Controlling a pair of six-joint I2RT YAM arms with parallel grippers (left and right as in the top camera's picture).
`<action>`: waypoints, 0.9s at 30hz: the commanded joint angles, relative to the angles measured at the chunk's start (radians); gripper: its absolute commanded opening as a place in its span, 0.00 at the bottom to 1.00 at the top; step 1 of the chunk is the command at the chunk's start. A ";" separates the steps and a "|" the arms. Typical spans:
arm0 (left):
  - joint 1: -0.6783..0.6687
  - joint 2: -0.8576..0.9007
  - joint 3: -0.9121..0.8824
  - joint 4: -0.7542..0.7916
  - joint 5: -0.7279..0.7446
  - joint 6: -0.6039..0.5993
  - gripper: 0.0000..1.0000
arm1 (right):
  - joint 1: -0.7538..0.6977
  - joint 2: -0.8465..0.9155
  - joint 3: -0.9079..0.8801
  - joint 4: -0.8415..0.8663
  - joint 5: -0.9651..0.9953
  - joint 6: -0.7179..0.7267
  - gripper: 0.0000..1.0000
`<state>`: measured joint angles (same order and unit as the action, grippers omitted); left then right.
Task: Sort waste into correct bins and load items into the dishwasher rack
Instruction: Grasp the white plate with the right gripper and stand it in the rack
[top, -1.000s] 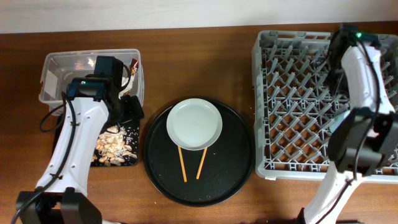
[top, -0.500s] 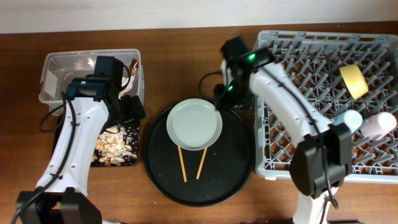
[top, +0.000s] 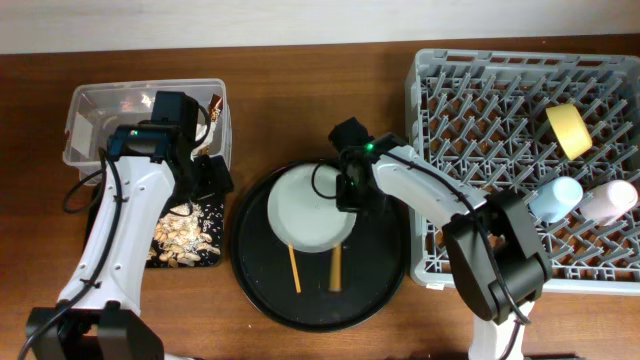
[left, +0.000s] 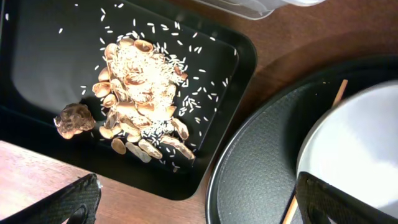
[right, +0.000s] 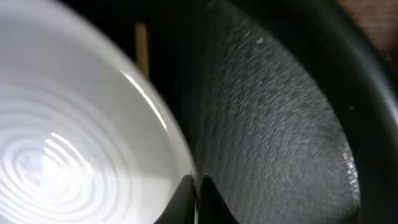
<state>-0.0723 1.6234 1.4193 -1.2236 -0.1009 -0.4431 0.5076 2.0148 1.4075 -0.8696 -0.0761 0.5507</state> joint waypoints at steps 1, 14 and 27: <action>0.003 -0.020 0.004 -0.004 0.007 -0.009 0.99 | -0.012 -0.018 0.009 -0.029 0.009 -0.017 0.04; 0.003 -0.020 0.004 0.004 0.007 -0.009 0.99 | -0.369 -0.365 0.343 -0.053 0.986 -0.360 0.04; 0.002 -0.020 0.004 0.022 0.007 -0.009 0.99 | -0.556 -0.086 0.342 0.035 1.035 -0.360 0.04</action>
<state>-0.0723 1.6234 1.4193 -1.2037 -0.1013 -0.4431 -0.0452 1.8713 1.7428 -0.8356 0.9203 0.1837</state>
